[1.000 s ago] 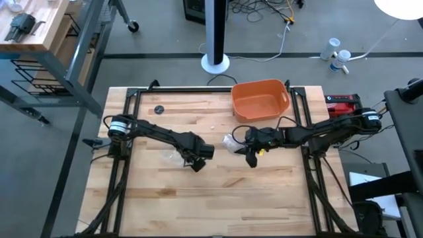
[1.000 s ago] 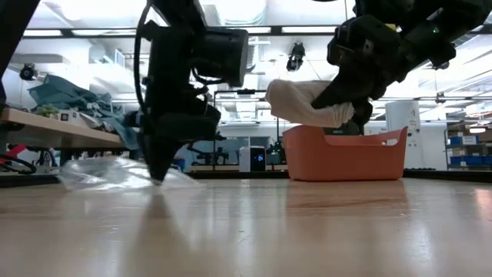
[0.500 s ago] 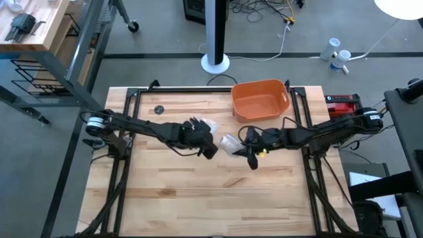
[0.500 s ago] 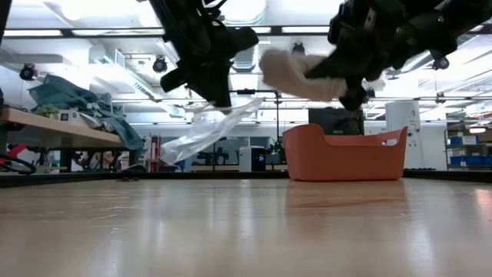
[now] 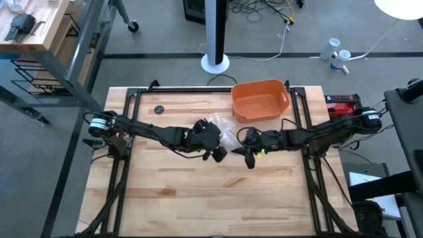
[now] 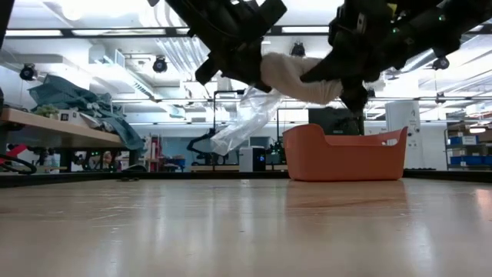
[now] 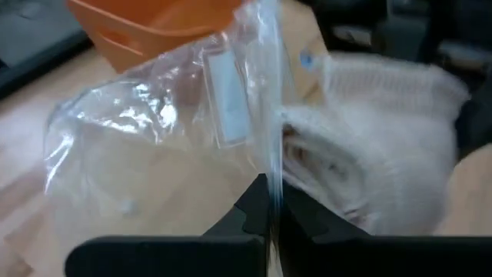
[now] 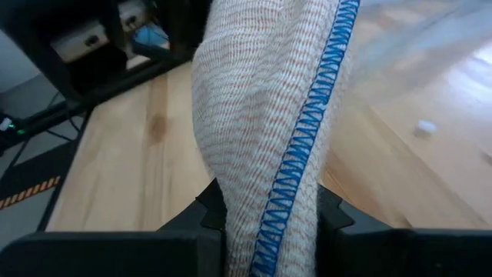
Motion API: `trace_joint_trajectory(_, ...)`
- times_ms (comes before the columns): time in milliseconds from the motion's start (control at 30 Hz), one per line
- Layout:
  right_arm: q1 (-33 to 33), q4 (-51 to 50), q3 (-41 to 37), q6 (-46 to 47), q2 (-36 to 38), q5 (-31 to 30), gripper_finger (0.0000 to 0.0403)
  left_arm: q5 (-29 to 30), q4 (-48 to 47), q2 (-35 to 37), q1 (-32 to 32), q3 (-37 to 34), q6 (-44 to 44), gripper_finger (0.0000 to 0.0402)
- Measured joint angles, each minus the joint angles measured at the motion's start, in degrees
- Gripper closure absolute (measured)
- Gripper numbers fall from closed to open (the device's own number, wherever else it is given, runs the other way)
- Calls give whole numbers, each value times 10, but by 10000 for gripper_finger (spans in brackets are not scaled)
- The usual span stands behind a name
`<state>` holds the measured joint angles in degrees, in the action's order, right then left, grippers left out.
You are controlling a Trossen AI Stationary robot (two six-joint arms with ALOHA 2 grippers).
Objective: Roll bandage
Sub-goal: Put the rolled brown bandage into the transparent zip bag
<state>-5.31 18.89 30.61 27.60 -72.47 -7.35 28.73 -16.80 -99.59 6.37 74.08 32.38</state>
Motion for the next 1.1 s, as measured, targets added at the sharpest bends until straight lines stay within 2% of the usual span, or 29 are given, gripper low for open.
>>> trace_joint_trajectory(133,1,-42,0,18,0,-27,322,34,8,0,8,0,-4,401)
trace_joint_trajectory(233,1,-63,-1,16,0,-41,322,37,11,0,13,0,-4,401)
trace_joint_trajectory(433,1,-47,0,0,0,-24,322,38,48,0,17,0,-22,401)
trace_joint_trajectory(600,1,-51,8,-7,0,-14,322,0,108,0,18,0,-72,401)
trace_joint_trajectory(767,1,-35,8,-12,0,-33,322,-36,107,0,19,0,-77,401)
trace_joint_trajectory(867,1,-13,8,-14,7,-63,322,-38,100,0,19,0,-92,401)
trace_joint_trajectory(1100,-8,-4,8,-81,38,-70,322,-27,65,0,20,0,-73,401)
